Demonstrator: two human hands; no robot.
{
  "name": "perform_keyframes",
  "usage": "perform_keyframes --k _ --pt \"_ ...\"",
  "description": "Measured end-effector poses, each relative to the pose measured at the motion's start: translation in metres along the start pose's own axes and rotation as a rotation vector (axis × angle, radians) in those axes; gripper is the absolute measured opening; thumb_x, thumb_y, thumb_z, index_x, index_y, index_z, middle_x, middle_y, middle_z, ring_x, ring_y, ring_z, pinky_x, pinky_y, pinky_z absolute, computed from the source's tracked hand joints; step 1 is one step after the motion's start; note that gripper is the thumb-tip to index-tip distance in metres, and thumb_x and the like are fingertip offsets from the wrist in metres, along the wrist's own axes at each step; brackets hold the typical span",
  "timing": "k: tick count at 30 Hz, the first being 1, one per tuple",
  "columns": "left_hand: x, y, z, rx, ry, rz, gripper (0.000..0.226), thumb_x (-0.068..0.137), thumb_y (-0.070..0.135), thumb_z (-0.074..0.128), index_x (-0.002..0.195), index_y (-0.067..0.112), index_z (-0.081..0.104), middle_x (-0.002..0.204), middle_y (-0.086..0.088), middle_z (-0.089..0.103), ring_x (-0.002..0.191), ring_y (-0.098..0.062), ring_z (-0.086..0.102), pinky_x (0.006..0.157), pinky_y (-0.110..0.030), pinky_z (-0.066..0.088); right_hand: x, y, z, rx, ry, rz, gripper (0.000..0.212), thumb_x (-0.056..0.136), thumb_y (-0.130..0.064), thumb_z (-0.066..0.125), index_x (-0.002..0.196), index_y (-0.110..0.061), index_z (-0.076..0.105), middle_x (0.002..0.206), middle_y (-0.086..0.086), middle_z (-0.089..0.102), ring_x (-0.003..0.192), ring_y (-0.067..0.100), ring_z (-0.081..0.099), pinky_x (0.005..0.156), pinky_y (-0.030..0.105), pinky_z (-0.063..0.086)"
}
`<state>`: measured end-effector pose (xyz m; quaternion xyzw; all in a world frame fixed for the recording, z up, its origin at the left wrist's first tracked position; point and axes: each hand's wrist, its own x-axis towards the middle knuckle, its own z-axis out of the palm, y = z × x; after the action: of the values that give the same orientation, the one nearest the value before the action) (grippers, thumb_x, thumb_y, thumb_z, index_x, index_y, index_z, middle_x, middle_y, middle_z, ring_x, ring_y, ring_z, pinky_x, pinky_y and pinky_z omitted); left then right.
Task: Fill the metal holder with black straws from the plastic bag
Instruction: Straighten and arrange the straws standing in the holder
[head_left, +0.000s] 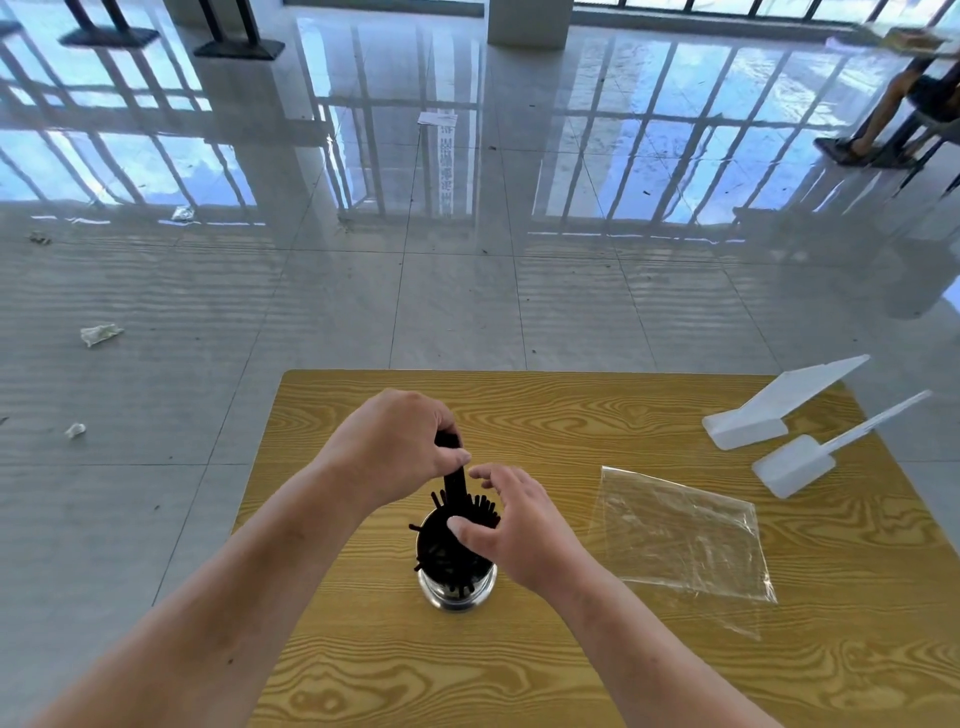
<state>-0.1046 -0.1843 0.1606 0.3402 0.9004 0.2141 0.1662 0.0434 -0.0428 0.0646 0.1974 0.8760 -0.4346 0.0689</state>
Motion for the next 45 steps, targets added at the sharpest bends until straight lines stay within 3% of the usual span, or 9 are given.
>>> perform_keyframes --k 6,9,12,15,19,26,30,36,45 --pt "-0.001 0.0 0.005 -0.205 0.01 -0.021 0.014 0.083 0.045 0.085 0.076 0.036 0.077 0.067 0.023 0.07 0.055 0.002 0.061 0.054 -0.023 0.048 0.011 -0.012 0.012 0.017 -0.006 -0.055 0.009 0.103 -0.051 0.064 0.108 -0.044 0.068 0.113 -0.021 0.065 0.117 0.009 0.058 0.104 0.036 0.05" --pt "-0.001 -0.004 0.011 -0.421 0.031 -0.053 0.015 0.081 0.043 0.09 0.08 0.033 0.079 0.067 0.01 0.074 0.052 -0.005 0.064 0.058 -0.032 0.058 0.013 -0.015 0.011 0.052 0.021 -0.057 0.024 0.106 -0.049 0.058 0.084 -0.04 0.062 0.08 -0.022 0.063 0.079 -0.001 0.058 0.073 0.031 0.052" --pt "0.001 -0.006 0.015 -0.62 0.019 -0.066 0.014 0.082 0.034 0.092 0.082 0.025 0.081 0.075 -0.008 0.075 0.058 -0.017 0.064 0.065 -0.042 0.061 0.012 -0.018 0.005 0.103 0.008 -0.053 0.025 0.107 -0.048 0.057 0.09 -0.032 0.065 0.066 -0.019 0.062 0.058 0.005 0.054 0.056 0.033 0.044" --pt "0.001 -0.008 0.019 -0.729 -0.014 -0.044 0.011 0.085 0.026 0.089 0.084 0.018 0.081 0.083 -0.021 0.073 0.062 -0.019 0.062 0.063 -0.038 0.056 0.013 -0.024 -0.004 0.12 0.009 -0.049 0.024 0.108 -0.046 0.055 0.096 -0.031 0.069 0.084 0.0 0.075 0.075 0.021 0.067 0.069 0.047 0.056" --pt "0.003 -0.004 0.024 -0.793 -0.012 -0.067 0.01 0.086 0.029 0.088 0.083 0.021 0.083 0.081 -0.012 0.078 0.063 -0.013 0.068 0.061 -0.023 0.056 0.014 -0.031 -0.012 0.102 0.008 -0.075 0.019 0.111 -0.04 0.05 0.103 -0.034 0.067 0.097 -0.011 0.078 0.09 0.009 0.071 0.08 0.041 0.06" --pt "0.008 0.001 0.018 -0.85 0.0 -0.083 0.018 0.089 0.042 0.082 0.084 0.025 0.082 0.061 0.005 0.064 0.053 -0.012 0.05 0.048 -0.025 0.047 0.009 -0.046 -0.025 0.285 -0.004 -0.132 0.021 0.113 -0.032 0.045 0.096 -0.03 0.057 0.069 -0.003 0.065 0.06 0.01 0.062 0.058 0.027 0.049" --pt "0.008 0.002 0.015 -0.909 0.012 -0.069 0.034 0.078 0.052 0.081 0.086 0.018 0.082 0.069 -0.003 0.064 0.054 -0.013 0.05 0.05 -0.027 0.048 0.004 -0.053 -0.033 0.615 -0.122 -0.047 0.026 0.116 -0.03 0.047 0.096 -0.017 0.056 0.062 -0.004 0.053 0.043 0.014 0.045 0.04 0.027 0.041" --pt "0.008 0.0 0.018 -1.021 -0.066 -0.08 0.036 0.082 0.049 0.081 0.094 0.015 0.083 0.077 -0.009 0.065 0.062 -0.017 0.053 0.054 -0.029 0.05 -0.001 -0.056 -0.037 0.865 -0.239 0.032 0.036 0.115 -0.044 0.046 0.093 -0.017 0.057 0.061 -0.002 0.044 0.041 0.013 0.034 0.04 0.024 0.027" --pt "0.007 -0.001 0.021 -1.009 -0.127 -0.077 0.041 0.094 0.041 0.077 0.092 0.0 0.076 0.071 -0.015 0.066 0.06 -0.025 0.059 0.055 -0.027 0.048 -0.006 -0.055 -0.033 0.941 -0.312 0.067 0.048 0.105 -0.061 0.05 0.098 -0.015 0.062 0.061 0.005 0.054 0.042 0.017 0.043 0.043 0.027 0.041"
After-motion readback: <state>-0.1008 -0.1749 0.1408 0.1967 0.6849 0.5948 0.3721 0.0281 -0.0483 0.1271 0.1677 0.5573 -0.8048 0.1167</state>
